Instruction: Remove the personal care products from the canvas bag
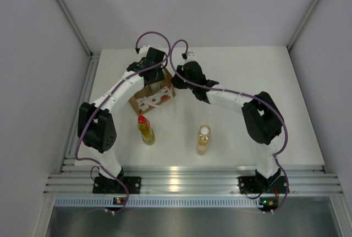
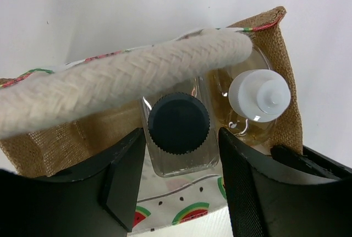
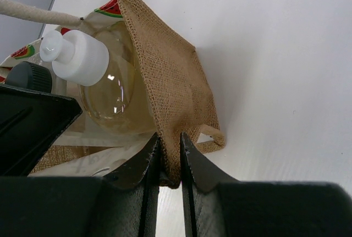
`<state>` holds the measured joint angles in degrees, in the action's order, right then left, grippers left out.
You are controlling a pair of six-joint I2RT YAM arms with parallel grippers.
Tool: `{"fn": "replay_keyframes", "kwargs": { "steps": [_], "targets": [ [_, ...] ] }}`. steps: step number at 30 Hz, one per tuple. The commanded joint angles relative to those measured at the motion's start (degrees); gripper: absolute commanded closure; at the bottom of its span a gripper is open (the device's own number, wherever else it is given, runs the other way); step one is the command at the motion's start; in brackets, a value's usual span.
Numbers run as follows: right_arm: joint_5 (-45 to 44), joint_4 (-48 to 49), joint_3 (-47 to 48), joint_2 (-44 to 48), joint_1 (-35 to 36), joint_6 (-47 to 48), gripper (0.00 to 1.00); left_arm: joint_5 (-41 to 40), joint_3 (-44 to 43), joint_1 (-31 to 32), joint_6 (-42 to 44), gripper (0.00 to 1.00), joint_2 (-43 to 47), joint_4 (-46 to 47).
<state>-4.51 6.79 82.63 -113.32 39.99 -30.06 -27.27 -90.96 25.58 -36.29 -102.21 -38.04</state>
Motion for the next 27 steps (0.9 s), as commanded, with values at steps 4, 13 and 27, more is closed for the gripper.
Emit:
{"fn": "replay_keyframes", "kwargs": {
  "steps": [4, 13, 27],
  "targets": [
    [-0.14, -3.53, 1.22, 0.99, 1.23, 0.62, 0.96, -0.33, -0.45, -1.76, -0.27, 0.4, -2.37, 1.3],
    [0.12, -3.53, 1.22, 0.73, 1.23, 0.62, 0.96, 0.63, -1.06, -2.73, 0.26, 0.56, -3.78, 1.39],
    [-0.32, -3.45, 1.22, 0.82, 1.23, -0.17, 0.96, 2.13, -6.69, -2.82, 9.92, 1.0, 3.42, 0.6]
  ]
}}
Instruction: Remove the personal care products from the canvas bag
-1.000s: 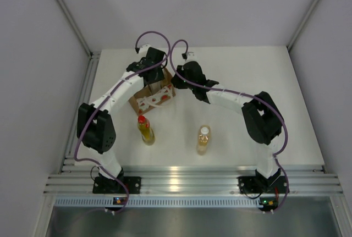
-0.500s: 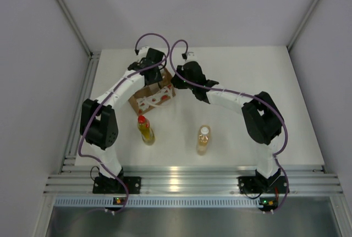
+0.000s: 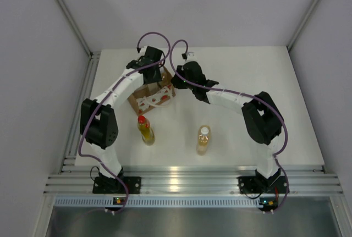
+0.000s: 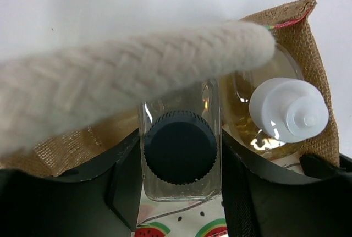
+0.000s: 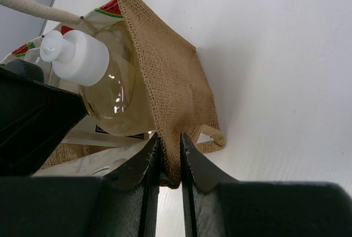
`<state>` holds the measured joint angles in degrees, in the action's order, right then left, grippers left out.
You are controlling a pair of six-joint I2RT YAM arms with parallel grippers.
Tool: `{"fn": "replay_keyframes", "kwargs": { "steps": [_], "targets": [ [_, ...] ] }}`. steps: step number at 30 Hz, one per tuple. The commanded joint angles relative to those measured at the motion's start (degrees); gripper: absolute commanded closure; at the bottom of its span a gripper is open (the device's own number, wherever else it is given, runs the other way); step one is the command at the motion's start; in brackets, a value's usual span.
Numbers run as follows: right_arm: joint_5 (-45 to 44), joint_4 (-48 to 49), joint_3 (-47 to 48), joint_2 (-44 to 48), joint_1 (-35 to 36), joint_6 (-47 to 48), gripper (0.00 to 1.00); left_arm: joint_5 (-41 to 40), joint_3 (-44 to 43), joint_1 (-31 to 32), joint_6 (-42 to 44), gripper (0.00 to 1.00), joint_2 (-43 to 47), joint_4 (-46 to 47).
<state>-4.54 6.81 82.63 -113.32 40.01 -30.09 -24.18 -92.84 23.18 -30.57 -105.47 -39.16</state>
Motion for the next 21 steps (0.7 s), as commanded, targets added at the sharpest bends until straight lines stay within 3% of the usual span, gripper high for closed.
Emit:
{"fn": "replay_keyframes", "kwargs": {
  "steps": [1, 12, 21],
  "targets": [
    [-0.65, -3.47, 1.22, 0.82, 1.21, -0.32, 0.96, -1.04, -5.07, -0.42, 4.72, 1.0, 7.29, 1.8],
    [-1.0, -3.47, 1.83, 0.38, 1.3, -0.94, 0.96, 1.41, -8.58, -0.42, 7.28, 1.0, 14.32, -1.09],
    [-1.35, -3.56, 1.75, 0.38, 1.3, -0.85, 0.97, -0.17, -19.13, -0.42, 8.77, 1.0, 19.68, -13.31]
  ]
}}
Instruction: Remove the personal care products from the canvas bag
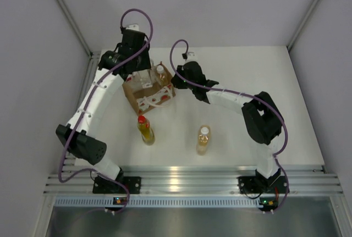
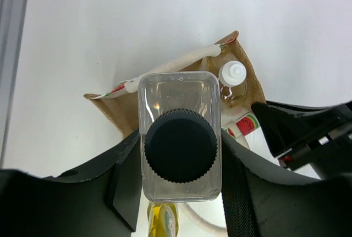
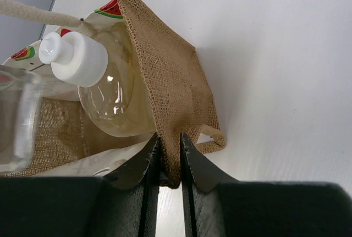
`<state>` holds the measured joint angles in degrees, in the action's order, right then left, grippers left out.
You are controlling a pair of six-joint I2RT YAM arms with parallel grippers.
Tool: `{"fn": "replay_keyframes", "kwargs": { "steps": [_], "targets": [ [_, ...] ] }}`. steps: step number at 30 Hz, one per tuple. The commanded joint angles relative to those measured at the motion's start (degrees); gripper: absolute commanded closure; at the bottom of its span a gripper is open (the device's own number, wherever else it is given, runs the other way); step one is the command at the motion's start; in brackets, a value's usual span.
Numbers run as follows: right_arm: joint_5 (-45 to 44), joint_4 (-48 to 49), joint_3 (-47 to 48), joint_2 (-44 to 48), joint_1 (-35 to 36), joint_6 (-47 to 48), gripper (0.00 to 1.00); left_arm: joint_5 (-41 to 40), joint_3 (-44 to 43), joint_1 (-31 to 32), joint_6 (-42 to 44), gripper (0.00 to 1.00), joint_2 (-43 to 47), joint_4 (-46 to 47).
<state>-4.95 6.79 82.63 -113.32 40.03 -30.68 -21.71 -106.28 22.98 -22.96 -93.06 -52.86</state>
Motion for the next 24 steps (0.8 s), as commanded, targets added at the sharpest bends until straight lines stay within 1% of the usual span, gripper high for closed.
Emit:
{"fn": "replay_keyframes", "kwargs": {
  "steps": [1, 3, 4, 8, 12, 13, 14, 16, 17, 18, 19, 21, 22, 24],
  "targets": [
    [-1.03, -3.53, 1.74, 0.29, 1.28, -0.17, 0.96, 0.5, -5.87, -0.22, 1.16, 1.0, 7.88, -0.31],
    [-1.11, -3.53, 1.83, 0.12, 1.28, -0.17, 0.96, 5.08, -6.4, -0.22, 0.9, 1.0, 9.91, -0.84],
    [-1.11, -3.62, 1.92, -0.06, 1.28, -0.09, 0.96, 9.54, -6.22, -0.22, 0.73, 1.0, 10.43, -1.01],
    [-1.11, -4.24, 2.62, -0.33, 1.28, -0.09, 0.97, 17.82, -5.08, -0.04, -0.15, 1.0, 13.68, -0.93],
    [-1.29, -4.41, 2.71, -0.24, 1.37, 0.09, 0.96, 21.36, -2.19, 1.71, -0.77, 1.0, 16.32, -0.93],
    [-1.29, -4.59, 2.97, -0.24, 1.37, 0.18, 0.96, 20.49, 0.26, 6.41, -1.2, 1.0, 17.81, -0.84],
    [-1.29, -4.59, 2.98, -0.24, 1.37, 0.18, 0.96, 20.48, 0.28, 6.46, -1.21, 1.0, 18.26, -0.84],
    [-1.29, -4.85, 3.24, -0.33, 1.37, 0.27, 0.96, 14.97, 2.12, 11.01, -1.99, 1.0, 19.14, -0.93],
    [-1.29, -5.03, 3.41, -0.41, 1.45, 0.44, 0.96, 12.25, 4.04, 16.86, -2.26, 1.0, 19.31, -0.93],
    [-1.38, -5.2, 3.68, -0.5, 1.45, 0.44, 0.96, 6.92, 4.93, 19.79, -3.48, 1.0, 19.66, -0.84],
    [-1.38, -5.29, 3.85, -0.5, 1.54, 0.53, 0.96, 4.77, 5.9, 24.52, -4.28, 1.0, 20.02, -0.84],
    [-1.55, -5.38, 3.85, -0.41, 1.54, 0.53, 0.96, 1.43, 9.06, 28.06, -6.12, 1.0, 20.81, -0.75],
    [-1.64, -5.47, 3.85, -0.33, 1.54, 0.53, 0.96, -2.16, 10.29, 31.3, -8.05, 1.0, 21.24, -0.75],
    [-1.73, -5.47, 3.77, -0.33, 1.63, 0.62, 0.96, -6.04, 13.63, 34.13, -9.9, 1.0, 22.04, -0.75]
  ]
}}
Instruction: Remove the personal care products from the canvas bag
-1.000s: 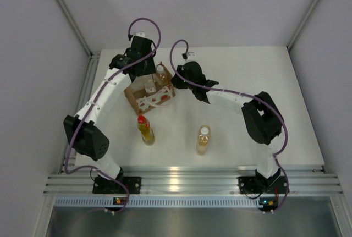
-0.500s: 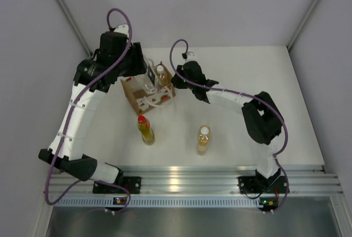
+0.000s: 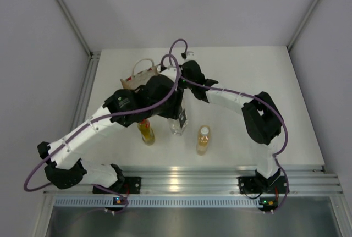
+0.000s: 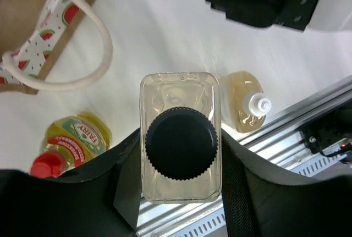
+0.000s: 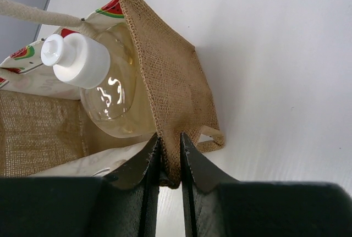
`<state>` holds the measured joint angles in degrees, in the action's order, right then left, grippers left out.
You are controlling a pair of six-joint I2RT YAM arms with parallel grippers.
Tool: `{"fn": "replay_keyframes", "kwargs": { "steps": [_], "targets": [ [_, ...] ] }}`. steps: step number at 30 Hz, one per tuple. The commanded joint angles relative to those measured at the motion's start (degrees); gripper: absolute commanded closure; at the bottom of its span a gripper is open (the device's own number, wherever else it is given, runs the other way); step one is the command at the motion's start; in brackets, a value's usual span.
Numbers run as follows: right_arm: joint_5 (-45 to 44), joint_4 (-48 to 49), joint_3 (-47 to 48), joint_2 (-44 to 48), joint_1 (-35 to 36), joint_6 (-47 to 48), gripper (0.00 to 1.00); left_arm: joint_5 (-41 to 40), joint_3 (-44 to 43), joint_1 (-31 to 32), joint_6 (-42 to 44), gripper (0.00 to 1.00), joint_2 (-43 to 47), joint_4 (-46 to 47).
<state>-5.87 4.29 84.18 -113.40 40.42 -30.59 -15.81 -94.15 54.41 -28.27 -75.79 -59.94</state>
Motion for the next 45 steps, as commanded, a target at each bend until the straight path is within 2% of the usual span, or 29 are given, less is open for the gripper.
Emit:
{"fn": "replay_keyframes", "kwargs": {
  "steps": [1, 5, 8, 14, 22, 34, 37, 38, 41, 42, 44, 45],
  "targets": [
    [-0.72, -2.98, 2.13, -0.24, 1.24, 0.53, 0.96, -13.44, 2.64, 4.98, -6.77, 1.0, 4.95, 6.5],
    [-0.81, -2.98, 2.39, -0.5, 1.41, 0.35, 0.96, -24.05, 7.74, 11.13, -11.62, 1.0, 3.99, 6.86],
    [-0.81, -3.06, 2.65, -0.68, 1.59, 0.35, 0.96, -28.9, 11.69, 14.14, -15.93, 1.0, 3.8, 7.47],
    [-1.07, -3.5, 3.18, -0.94, 1.76, 0.44, 0.96, -29.1, 21.98, 16.07, -22.61, 1.0, 4.95, 15.82],
    [-1.34, -3.77, 3.88, -1.38, 2.29, 0.35, 0.96, -29.45, 25.06, 17.39, -30.17, 1.0, -0.06, 16.7],
    [-1.08, -4.21, 4.67, -2.52, 2.47, 0.35, 0.96, -28.05, 26.74, 19.59, -33.25, 1.0, -6.29, 18.46],
    [-0.9, -4.21, 4.76, -2.61, 2.47, 0.35, 0.96, -27.61, 26.74, 19.77, -33.08, 0.78, -6.65, 18.46],
    [-0.81, -4.21, 4.59, -2.61, 2.55, 0.35, 0.96, -27.6, 26.74, 19.85, -32.81, 0.56, -6.48, 18.46],
    [-0.81, -4.21, 4.68, -2.61, 2.47, 0.35, 0.96, -27.87, 26.56, 19.85, -32.2, 0.31, -5.78, 18.2],
    [-0.9, -4.21, 4.68, -2.52, 2.47, 0.27, 0.96, -27.96, 26.47, 19.85, -31.67, 0.19, -5.6, 18.19],
    [-0.81, -4.21, 4.67, -2.52, 2.47, 0.44, 0.96, -28.22, 26.39, 19.85, -31.15, 0.11, -4.2, 18.11],
    [-0.9, -4.21, 4.68, -2.61, 2.47, 0.44, 0.96, -28.31, 26.21, 19.85, -30.19, 0.02, -3.67, 18.11]
  ]
}}
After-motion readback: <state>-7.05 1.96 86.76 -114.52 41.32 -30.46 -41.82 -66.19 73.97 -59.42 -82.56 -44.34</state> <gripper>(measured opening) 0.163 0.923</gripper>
